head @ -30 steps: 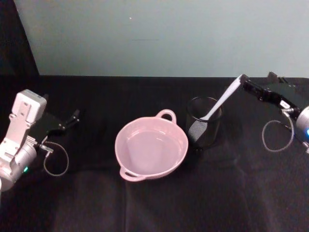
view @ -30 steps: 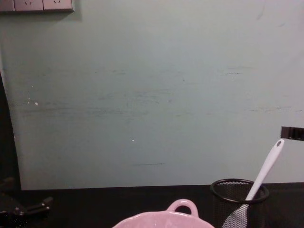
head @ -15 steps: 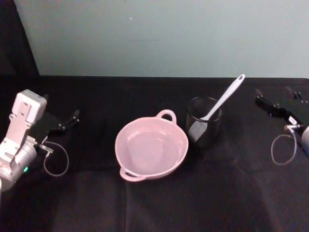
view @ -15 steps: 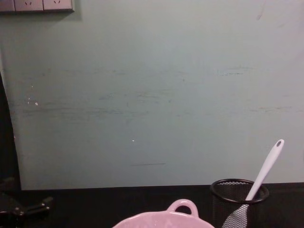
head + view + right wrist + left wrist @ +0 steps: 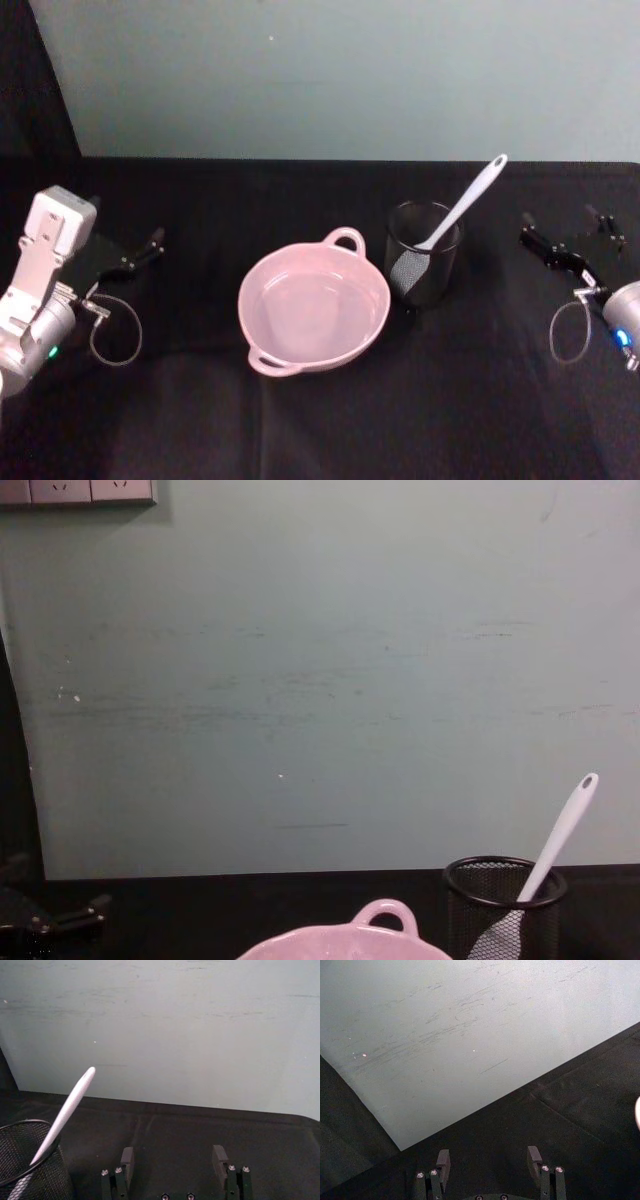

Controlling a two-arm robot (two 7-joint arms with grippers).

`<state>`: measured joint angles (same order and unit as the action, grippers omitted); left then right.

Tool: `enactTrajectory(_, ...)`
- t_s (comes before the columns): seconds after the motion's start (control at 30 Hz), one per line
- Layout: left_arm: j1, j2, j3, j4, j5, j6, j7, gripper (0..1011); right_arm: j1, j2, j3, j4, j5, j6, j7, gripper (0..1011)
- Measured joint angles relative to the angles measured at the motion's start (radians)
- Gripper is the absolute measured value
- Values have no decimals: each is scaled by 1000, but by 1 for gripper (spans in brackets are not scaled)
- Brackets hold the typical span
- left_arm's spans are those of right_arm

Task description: Use the one hand to pick up the spoon and stir the clear water in the bowl.

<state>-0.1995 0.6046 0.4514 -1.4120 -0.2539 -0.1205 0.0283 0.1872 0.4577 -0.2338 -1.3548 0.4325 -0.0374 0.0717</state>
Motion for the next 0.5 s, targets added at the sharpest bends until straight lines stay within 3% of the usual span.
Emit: enactTrajectory(0.5,0,0,0,0,0,0,0,1011,-3,5,1,-10,4,8,0,1002)
